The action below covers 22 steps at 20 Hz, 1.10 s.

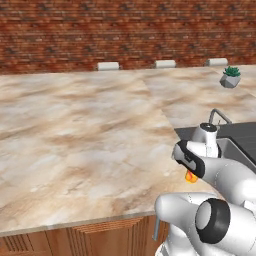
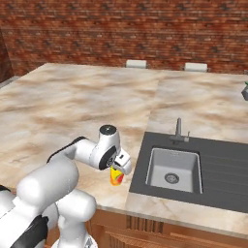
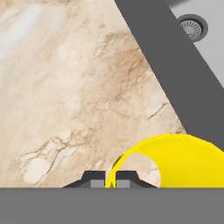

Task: Pick the cup and bowl from the counter and place them on the counter next to the sink.

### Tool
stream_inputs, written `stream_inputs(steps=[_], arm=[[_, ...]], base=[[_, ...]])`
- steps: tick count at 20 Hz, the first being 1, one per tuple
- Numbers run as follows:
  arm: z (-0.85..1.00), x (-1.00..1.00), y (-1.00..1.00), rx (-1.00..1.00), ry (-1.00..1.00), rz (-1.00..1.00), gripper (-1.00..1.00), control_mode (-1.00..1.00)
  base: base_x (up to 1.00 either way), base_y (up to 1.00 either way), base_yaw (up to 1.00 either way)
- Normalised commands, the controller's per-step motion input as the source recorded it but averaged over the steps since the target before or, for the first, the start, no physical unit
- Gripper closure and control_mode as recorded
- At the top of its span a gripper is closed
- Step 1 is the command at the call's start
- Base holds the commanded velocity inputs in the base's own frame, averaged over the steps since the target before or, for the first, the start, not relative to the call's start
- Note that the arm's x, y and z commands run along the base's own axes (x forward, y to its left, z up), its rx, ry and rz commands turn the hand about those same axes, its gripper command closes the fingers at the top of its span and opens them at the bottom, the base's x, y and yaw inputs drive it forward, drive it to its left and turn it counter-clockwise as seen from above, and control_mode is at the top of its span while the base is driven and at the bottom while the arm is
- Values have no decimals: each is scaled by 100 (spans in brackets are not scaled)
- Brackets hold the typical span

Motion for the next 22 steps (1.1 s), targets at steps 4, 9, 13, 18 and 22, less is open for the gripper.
stream_inputs(steps=[4, 9, 13, 18, 22], arm=[[-34, 1, 0, 0, 0, 0, 100, -100], [-9, 0, 0, 0, 0, 0, 100, -100], [0, 0, 0, 0, 0, 0, -100, -100], [0, 0, 0, 0, 0, 0, -100, -100], [0, 0, 5, 0, 0, 0, -100, -100]], base=[[0, 0, 0], [0, 0, 0], [0, 0, 0], [0, 0, 0], [0, 0, 0]])
